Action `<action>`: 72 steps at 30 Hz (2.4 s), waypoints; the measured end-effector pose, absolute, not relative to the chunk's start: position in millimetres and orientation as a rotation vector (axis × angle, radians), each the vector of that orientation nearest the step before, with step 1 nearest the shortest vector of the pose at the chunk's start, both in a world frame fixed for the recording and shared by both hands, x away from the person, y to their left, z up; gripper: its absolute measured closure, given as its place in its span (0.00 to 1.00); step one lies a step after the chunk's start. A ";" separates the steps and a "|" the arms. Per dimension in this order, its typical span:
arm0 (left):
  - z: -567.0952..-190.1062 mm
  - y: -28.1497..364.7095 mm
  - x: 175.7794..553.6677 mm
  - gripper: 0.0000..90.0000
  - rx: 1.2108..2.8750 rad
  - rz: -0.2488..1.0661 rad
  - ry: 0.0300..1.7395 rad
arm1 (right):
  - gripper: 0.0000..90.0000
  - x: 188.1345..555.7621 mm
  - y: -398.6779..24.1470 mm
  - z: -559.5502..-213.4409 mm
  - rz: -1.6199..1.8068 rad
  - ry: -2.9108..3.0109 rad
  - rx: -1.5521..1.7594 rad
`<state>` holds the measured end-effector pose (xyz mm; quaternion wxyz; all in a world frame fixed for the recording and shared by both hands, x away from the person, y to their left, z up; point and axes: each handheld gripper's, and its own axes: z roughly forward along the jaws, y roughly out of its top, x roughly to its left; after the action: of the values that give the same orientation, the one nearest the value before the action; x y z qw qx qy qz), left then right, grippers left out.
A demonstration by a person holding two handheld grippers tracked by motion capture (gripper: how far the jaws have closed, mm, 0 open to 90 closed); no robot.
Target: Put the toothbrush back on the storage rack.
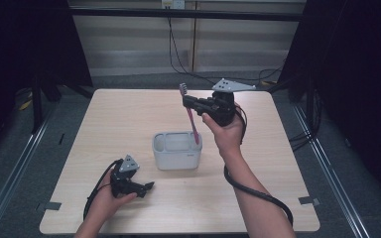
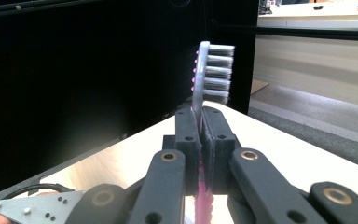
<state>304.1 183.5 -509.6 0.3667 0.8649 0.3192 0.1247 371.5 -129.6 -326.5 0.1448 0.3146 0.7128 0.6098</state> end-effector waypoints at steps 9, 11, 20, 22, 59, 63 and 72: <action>-509.7 183.5 304.1 0.08 2.221 0.321 0.821 | 0.96 373.7 -126.5 -339.2 1.753 2.052 0.909; -509.7 183.5 304.1 0.08 2.221 0.321 0.821 | 0.96 374.2 -127.2 -340.2 1.756 2.049 0.910; -509.7 183.4 304.0 0.08 2.221 0.320 0.821 | 0.96 376.0 -126.6 -340.3 1.768 2.039 0.909; -509.6 183.5 304.1 0.08 2.222 0.321 0.821 | 0.96 376.1 -126.4 -341.1 1.769 2.039 0.908; -509.2 184.0 304.1 0.08 2.232 0.314 0.817 | 0.96 374.6 -137.4 -365.2 1.747 2.050 0.933; -509.2 184.0 304.1 0.08 2.233 0.314 0.817 | 0.96 374.2 -139.5 -367.0 1.748 2.049 0.937; -509.3 184.0 304.1 0.08 2.232 0.314 0.817 | 0.96 373.3 -142.6 -370.3 1.743 2.052 0.939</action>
<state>304.1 184.0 -509.3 0.3634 0.8674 0.3174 0.1222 373.3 -142.6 -370.3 0.1446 0.3260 0.7120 0.6049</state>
